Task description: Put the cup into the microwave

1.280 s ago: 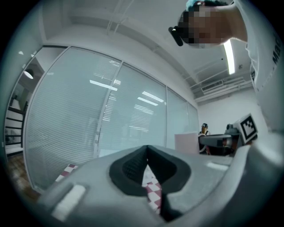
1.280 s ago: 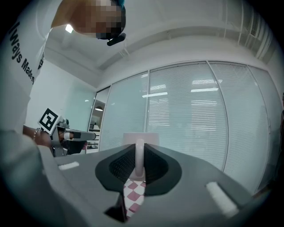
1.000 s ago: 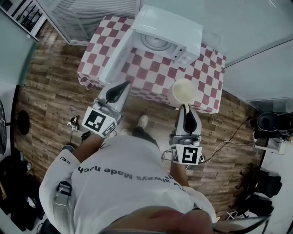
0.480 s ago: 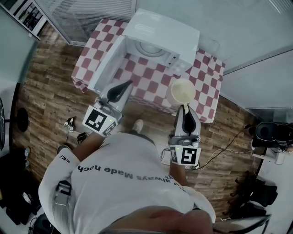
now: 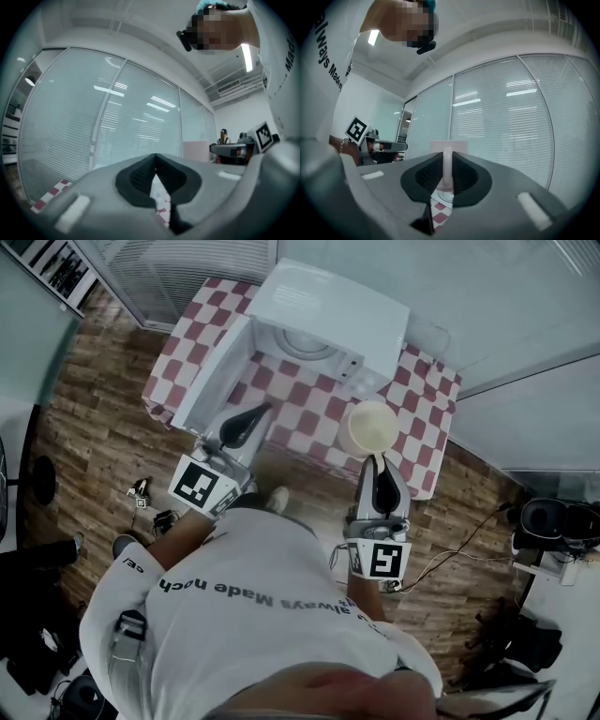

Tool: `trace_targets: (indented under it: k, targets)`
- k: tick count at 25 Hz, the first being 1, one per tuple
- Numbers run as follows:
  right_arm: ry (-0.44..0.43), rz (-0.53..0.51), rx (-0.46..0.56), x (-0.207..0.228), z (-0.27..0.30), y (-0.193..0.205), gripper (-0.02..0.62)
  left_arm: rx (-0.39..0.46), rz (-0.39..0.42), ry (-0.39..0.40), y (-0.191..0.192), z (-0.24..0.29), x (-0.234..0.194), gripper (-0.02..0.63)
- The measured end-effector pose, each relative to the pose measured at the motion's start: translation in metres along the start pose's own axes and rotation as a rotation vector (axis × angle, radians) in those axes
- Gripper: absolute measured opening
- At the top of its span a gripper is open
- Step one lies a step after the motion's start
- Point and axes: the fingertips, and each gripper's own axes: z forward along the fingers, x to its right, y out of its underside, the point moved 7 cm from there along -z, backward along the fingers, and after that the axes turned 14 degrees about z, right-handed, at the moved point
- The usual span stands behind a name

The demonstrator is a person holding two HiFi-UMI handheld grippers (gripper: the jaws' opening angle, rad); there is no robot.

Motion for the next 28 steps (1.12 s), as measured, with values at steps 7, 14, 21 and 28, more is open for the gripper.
trace_targets:
  k: [7,14,21,28]
  targets:
    - [-0.004,-0.003,0.003,0.0,0.021,-0.001,0.037,0.006,0.001,-0.007,0.001,0.01,-0.019,0.003]
    - [-0.003,0.002,0.012,-0.012,0.052,-0.005,0.037,0.008,0.001,0.018,0.001,0.018,-0.047,0.003]
    - [0.007,0.002,0.03,-0.022,0.074,-0.007,0.037,0.019,0.006,0.029,-0.001,0.021,-0.076,0.003]
    - [0.024,0.002,0.014,-0.028,0.082,0.002,0.037,0.004,0.0,0.06,0.008,0.024,-0.087,0.003]
